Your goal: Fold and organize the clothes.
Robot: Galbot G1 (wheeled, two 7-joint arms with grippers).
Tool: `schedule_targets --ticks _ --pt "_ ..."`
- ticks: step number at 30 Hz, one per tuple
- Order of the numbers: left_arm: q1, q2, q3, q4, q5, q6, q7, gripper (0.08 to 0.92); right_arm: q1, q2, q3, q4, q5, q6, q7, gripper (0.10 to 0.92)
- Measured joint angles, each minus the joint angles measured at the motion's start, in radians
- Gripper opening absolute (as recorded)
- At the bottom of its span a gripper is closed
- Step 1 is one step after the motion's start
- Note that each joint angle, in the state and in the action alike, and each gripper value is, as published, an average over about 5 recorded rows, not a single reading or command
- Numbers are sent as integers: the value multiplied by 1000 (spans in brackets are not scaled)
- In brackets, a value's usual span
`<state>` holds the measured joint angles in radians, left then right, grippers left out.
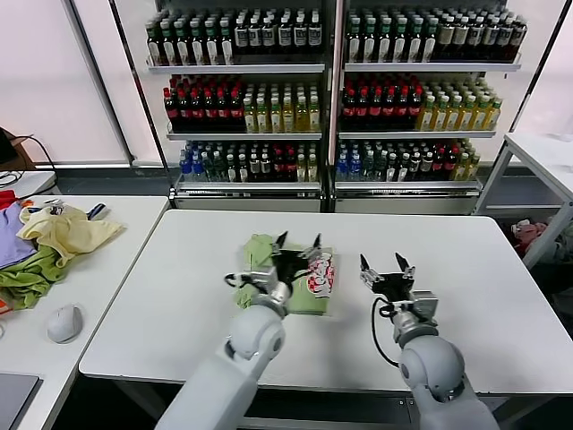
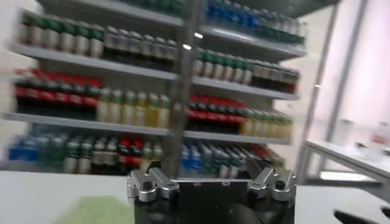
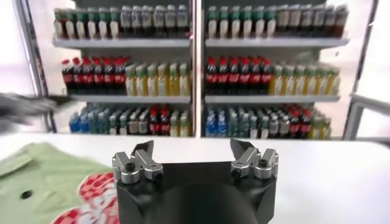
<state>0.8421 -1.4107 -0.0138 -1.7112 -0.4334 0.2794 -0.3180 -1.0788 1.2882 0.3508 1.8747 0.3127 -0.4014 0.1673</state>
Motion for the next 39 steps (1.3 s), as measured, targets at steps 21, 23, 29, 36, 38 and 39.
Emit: schedule_targets --ticks 21,23,29,36,38,39 --pt "365 147 -309 -307 60 -67 -37 823 194 164 -173 -317 -54 -77 93 707" --pt "377 153 -317 -315 62 -68 -38 823 209 174 -176 -343 -52 -85 98 647" --pt "407 167 -335 -334 65 -72 -41 823 244 182 -177 -394 -42 -100 102 474" --pt "422 173 -339 -340 67 -75 -41 823 274 158 -168 -421 -45 -104 83 284" --pt "423 172 -339 -340 67 -75 -41 823 283 144 -161 -428 -47 -104 75 232" --pt "423 172 -338 -340 68 -75 -41 823 287 136 -158 -431 -49 -103 70 209"
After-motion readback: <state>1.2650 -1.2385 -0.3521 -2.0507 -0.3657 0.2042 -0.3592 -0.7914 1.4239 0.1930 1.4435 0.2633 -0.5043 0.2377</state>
